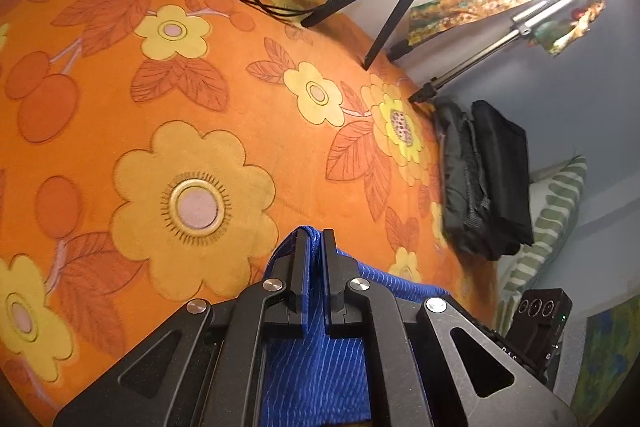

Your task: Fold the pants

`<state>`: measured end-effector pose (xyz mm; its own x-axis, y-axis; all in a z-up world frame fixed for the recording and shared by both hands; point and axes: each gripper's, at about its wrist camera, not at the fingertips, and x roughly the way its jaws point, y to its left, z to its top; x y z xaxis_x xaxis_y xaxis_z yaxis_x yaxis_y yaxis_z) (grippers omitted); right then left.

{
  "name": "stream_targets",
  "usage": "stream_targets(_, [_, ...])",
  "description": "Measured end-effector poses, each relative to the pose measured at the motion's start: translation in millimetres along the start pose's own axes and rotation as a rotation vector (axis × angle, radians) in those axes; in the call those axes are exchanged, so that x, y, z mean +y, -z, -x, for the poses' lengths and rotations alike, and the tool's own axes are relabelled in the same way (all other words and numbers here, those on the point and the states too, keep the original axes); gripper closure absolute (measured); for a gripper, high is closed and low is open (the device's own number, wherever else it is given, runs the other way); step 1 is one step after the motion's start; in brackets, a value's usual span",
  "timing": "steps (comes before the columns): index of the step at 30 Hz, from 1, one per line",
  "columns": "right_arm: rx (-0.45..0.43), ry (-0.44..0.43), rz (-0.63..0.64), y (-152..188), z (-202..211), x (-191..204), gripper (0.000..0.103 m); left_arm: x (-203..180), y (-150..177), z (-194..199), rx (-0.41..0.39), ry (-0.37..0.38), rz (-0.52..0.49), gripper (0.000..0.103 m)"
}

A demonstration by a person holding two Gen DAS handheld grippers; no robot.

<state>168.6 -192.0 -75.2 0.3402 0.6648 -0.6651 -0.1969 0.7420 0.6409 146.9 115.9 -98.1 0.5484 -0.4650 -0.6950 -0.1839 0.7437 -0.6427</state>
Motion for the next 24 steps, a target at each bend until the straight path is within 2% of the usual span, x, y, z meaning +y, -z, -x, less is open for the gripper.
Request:
stream_targets(2, [0.005, 0.022, -0.001, -3, -6, -4, 0.097, -4, 0, -2, 0.006, 0.005, 0.0, 0.1])
stream_targets(5, [0.009, 0.039, 0.003, -6, -9, -9, 0.097, -10, 1, 0, -0.008, -0.035, -0.05, 0.1])
stream_targets(8, [0.011, 0.053, 0.016, -9, -12, -14, 0.097, -9, 2, 3, -0.026, -0.094, -0.071, 0.099])
stream_targets(11, [0.02, 0.059, 0.03, -9, -13, -14, 0.097, -14, 3, 16, -0.08, -0.185, -0.141, 0.1])
stream_targets(13, [0.027, 0.059, 0.033, -10, -12, -13, 0.097, -18, 3, 23, -0.108, -0.204, -0.176, 0.1])
stream_targets(16, [0.03, 0.054, 0.026, -13, -8, -13, 0.091, -27, 9, 34, -0.12, -0.181, -0.219, 0.1])
stream_targets(18, [0.001, 0.089, 0.037, -14, 0, -11, 0.084, -36, 18, 34, -0.111, -0.171, -0.272, 0.1])
stream_targets(21, [-0.042, 0.114, 0.071, -14, 13, -4, 0.083, -48, 32, 28, -0.066, -0.137, -0.339, 0.099])
stream_targets(24, [-0.052, 0.091, 0.173, -5, 22, 18, 0.083, -55, 49, 21, -0.01, -0.116, -0.391, 0.099])
